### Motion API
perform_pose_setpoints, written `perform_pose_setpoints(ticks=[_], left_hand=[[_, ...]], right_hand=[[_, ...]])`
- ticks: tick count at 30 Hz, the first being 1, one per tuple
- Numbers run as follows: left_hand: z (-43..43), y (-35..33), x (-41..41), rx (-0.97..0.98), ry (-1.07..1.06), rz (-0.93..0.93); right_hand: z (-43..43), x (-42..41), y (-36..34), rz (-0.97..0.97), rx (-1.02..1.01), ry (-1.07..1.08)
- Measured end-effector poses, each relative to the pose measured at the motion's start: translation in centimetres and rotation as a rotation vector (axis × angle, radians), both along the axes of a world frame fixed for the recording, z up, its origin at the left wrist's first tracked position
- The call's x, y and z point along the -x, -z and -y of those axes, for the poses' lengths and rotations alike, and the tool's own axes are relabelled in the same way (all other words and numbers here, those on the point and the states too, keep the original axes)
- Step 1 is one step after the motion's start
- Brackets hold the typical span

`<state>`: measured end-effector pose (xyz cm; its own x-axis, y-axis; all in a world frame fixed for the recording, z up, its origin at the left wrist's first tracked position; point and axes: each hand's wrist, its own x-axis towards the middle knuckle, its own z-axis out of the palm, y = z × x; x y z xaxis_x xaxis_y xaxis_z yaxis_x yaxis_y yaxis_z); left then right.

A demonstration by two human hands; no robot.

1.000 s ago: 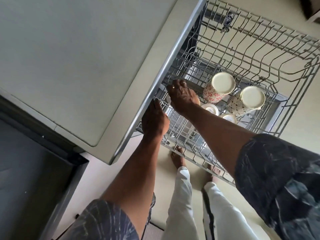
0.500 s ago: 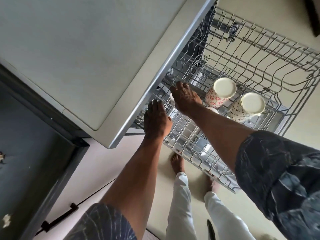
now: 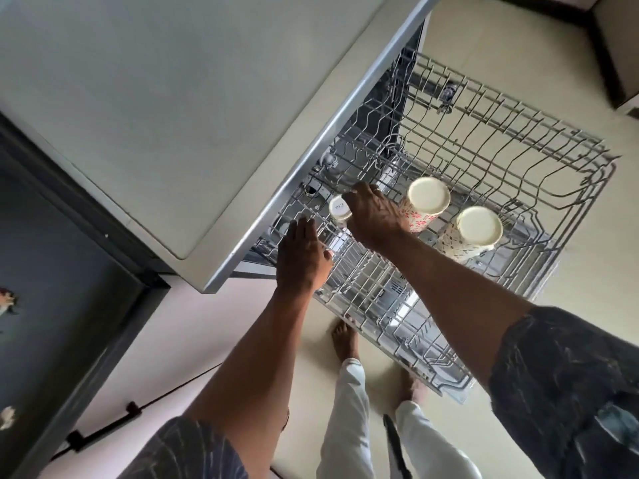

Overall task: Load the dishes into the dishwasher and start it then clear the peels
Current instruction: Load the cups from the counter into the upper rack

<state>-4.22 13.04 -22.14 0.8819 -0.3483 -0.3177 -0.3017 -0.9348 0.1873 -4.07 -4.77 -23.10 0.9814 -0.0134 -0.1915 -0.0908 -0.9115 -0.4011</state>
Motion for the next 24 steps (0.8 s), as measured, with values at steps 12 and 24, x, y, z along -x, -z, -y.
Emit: perform_pose_setpoints(ticks=[12,24], left_hand=[[0.4,-8.8,7.7,0.025,-0.009,0.041],[-8.3,-19.4,17.5,0.105,-0.185,0.205]], right_hand=[[5.5,15.4,-8.8,-0.076,0.144,0.135],[-4.5,20.0,-19.7,-0.004,0.099,-0.011]])
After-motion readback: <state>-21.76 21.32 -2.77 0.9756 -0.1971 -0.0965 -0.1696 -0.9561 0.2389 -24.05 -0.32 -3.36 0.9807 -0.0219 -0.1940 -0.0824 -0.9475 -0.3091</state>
